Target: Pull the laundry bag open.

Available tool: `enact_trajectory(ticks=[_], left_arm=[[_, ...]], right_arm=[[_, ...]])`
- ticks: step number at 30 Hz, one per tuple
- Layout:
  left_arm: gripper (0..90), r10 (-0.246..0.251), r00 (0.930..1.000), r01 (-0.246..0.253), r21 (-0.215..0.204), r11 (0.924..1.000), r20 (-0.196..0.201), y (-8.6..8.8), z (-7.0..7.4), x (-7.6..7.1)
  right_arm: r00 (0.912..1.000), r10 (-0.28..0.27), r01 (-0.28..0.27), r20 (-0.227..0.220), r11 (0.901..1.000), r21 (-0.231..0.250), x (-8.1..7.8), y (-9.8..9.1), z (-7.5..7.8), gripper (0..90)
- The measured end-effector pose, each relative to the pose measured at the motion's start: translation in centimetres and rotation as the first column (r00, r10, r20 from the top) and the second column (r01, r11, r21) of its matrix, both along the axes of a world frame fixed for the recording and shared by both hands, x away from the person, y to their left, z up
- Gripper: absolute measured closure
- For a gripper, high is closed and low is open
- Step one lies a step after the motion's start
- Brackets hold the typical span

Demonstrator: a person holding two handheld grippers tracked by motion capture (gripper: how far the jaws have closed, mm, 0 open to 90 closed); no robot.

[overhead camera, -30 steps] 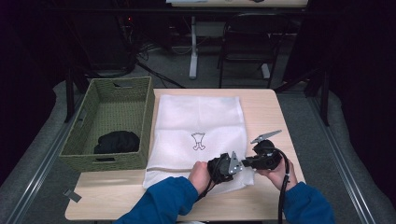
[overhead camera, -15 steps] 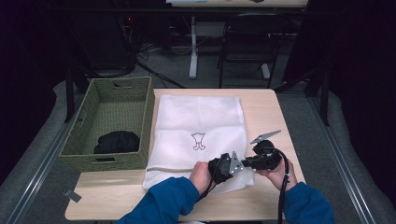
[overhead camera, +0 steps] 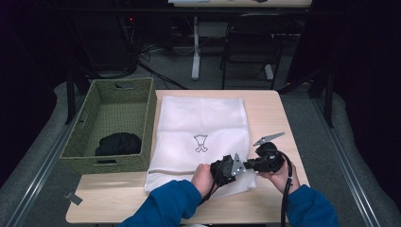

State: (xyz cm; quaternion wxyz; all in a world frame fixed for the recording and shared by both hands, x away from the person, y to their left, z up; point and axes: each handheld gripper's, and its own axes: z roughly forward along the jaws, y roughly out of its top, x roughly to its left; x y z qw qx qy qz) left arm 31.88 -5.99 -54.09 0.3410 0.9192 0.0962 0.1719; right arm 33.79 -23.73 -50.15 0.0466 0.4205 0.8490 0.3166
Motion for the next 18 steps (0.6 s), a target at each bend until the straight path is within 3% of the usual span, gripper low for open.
enact_trajectory(ticks=[5, 10, 18], left_arm=[[84.9, 0.019, 0.9996, -0.019, 0.009, 0.9998, 0.019, -0.22, -0.25, -0.09], [87.0, 0.042, 0.9991, -0.042, -0.016, 0.9990, 0.005, -0.12, -0.40, 0.03], [87.4, 0.046, 0.9985, -0.046, -0.007, 0.9989, -0.030, 0.05, -0.23, 0.18]], right_arm=[[1.0000, 0.004, -0.004, 0.002, 1.0000, -0.006, 0.00, 0.06, 0.00, 84.2], [0.9999, 0.004, -0.004, 0.013, 0.9999, -0.014, -0.05, 0.05, 0.13, 84.3], [0.9998, -0.001, 0.002, 0.019, 0.9990, -0.044, -0.06, 0.10, -0.02, 84.4]])
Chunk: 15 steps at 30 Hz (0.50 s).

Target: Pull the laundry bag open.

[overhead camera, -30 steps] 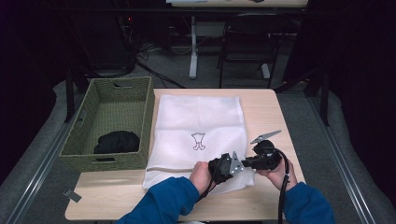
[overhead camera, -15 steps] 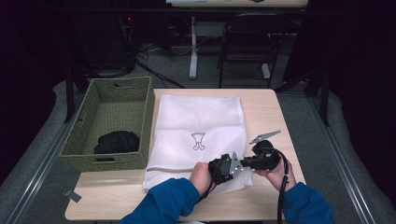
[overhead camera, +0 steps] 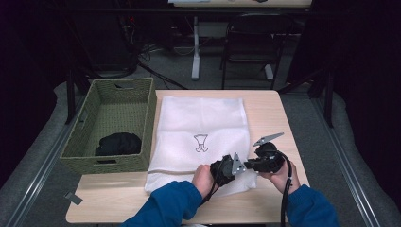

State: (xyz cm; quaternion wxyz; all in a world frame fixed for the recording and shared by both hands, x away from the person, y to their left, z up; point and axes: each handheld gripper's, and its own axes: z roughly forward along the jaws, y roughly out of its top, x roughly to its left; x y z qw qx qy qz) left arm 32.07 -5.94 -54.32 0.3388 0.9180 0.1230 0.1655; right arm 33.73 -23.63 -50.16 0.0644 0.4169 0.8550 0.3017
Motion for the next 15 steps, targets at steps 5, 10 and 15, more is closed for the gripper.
enact_trajectory(ticks=[5, 10, 15], left_arm=[[87.4, 0.004, 0.9999, -0.004, 0.000, 1.0000, -0.015, 0.16, 0.09, 0.15], [87.4, 0.008, 0.9995, -0.008, 0.004, 1.0000, -0.030, 0.30, 0.02, 0.29], [87.4, 0.012, 0.9996, -0.012, 0.004, 0.9999, -0.027, 0.37, 0.01, 0.19]], right_arm=[[1.0000, -0.004, 0.004, 0.003, 0.9999, -0.014, 0.02, 0.01, -0.04, 84.3], [0.9999, -0.012, 0.013, 0.002, 0.9997, -0.023, 0.04, -0.01, -0.09, 84.3], [0.9999, -0.012, 0.012, 0.000, 0.9997, -0.022, 0.07, -0.10, -0.14, 84.3]])
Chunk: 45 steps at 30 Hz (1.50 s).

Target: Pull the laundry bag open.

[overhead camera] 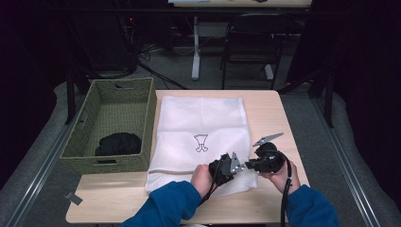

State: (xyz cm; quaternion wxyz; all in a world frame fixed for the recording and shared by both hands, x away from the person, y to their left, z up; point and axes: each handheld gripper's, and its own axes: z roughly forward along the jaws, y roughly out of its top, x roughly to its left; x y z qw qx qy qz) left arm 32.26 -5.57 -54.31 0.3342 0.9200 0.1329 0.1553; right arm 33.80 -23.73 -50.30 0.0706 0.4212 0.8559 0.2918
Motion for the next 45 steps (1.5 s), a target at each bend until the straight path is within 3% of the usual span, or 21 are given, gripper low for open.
enact_trajectory(ticks=[7, 26, 45], left_arm=[[87.4, 0.022, 0.9996, -0.022, 0.003, 0.9998, -0.016, 0.4, -0.2, 0.1], [87.4, 0.038, 0.9983, -0.038, -0.009, 0.9992, -0.043, 1.0, -0.1, -0.1], [87.4, 0.071, 0.9944, -0.072, -0.012, 0.9973, -0.078, 2.3, -0.5, 0.0]], right_arm=[[0.9997, -0.025, 0.025, -0.006, 0.9996, -0.012, 0.0, -0.1, 0.0, 84.1], [1.0000, 0.005, -0.005, -0.005, 0.9999, -0.012, 0.0, -0.2, -0.1, 84.1], [0.9996, -0.022, 0.022, -0.019, 0.9997, -0.015, 0.0, -0.4, -0.1, 84.2]])
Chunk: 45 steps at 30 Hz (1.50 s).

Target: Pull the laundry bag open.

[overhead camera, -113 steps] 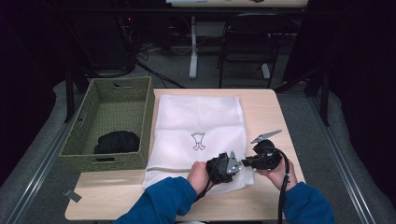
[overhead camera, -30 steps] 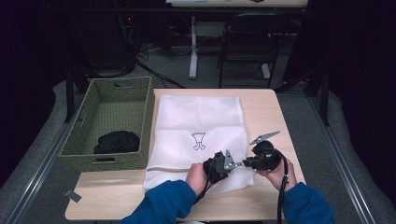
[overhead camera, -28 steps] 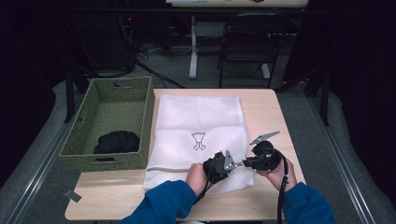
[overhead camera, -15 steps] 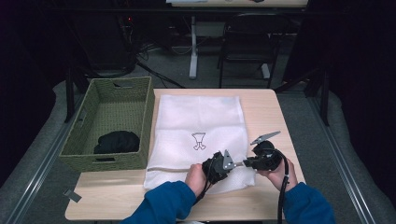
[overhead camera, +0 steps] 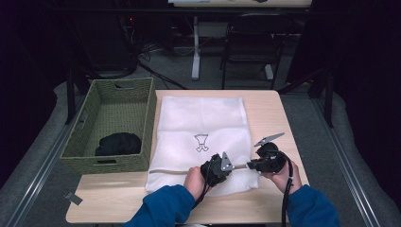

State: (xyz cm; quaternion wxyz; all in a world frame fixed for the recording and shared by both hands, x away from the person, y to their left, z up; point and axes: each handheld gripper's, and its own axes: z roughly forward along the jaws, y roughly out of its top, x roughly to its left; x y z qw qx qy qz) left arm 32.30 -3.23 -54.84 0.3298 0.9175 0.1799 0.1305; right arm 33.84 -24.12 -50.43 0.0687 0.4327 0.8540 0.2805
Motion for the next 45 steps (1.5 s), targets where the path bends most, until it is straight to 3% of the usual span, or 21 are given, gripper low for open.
enact_trajectory(ticks=[19, 25, 31, 45], left_arm=[[87.4, 0.036, 0.9985, -0.036, 0.004, 0.9993, -0.041, 1.3, -0.2, 0.1], [87.4, 0.044, 0.9984, -0.044, 0.018, 0.9989, -0.036, 1.7, 0.0, 0.0], [87.4, 0.060, 0.9971, -0.058, 0.032, 0.9978, -0.046, 2.2, -0.1, 0.2], [87.3, 0.079, 0.9963, -0.077, 0.052, 0.9956, -0.034, 3.6, 0.3, 0.0]], right_arm=[[0.9998, -0.014, 0.014, -0.016, 0.9998, -0.011, 0.1, -0.2, -0.4, 84.3], [0.9998, -0.012, 0.012, -0.018, 0.9999, -0.003, 0.1, -0.4, -0.5, 84.3], [0.9998, -0.020, 0.020, 0.001, 0.9992, -0.036, 0.1, -0.3, -0.5, 84.3], [0.9995, -0.031, 0.031, 0.002, 0.9986, -0.044, 0.0, -0.3, -0.5, 84.3]])
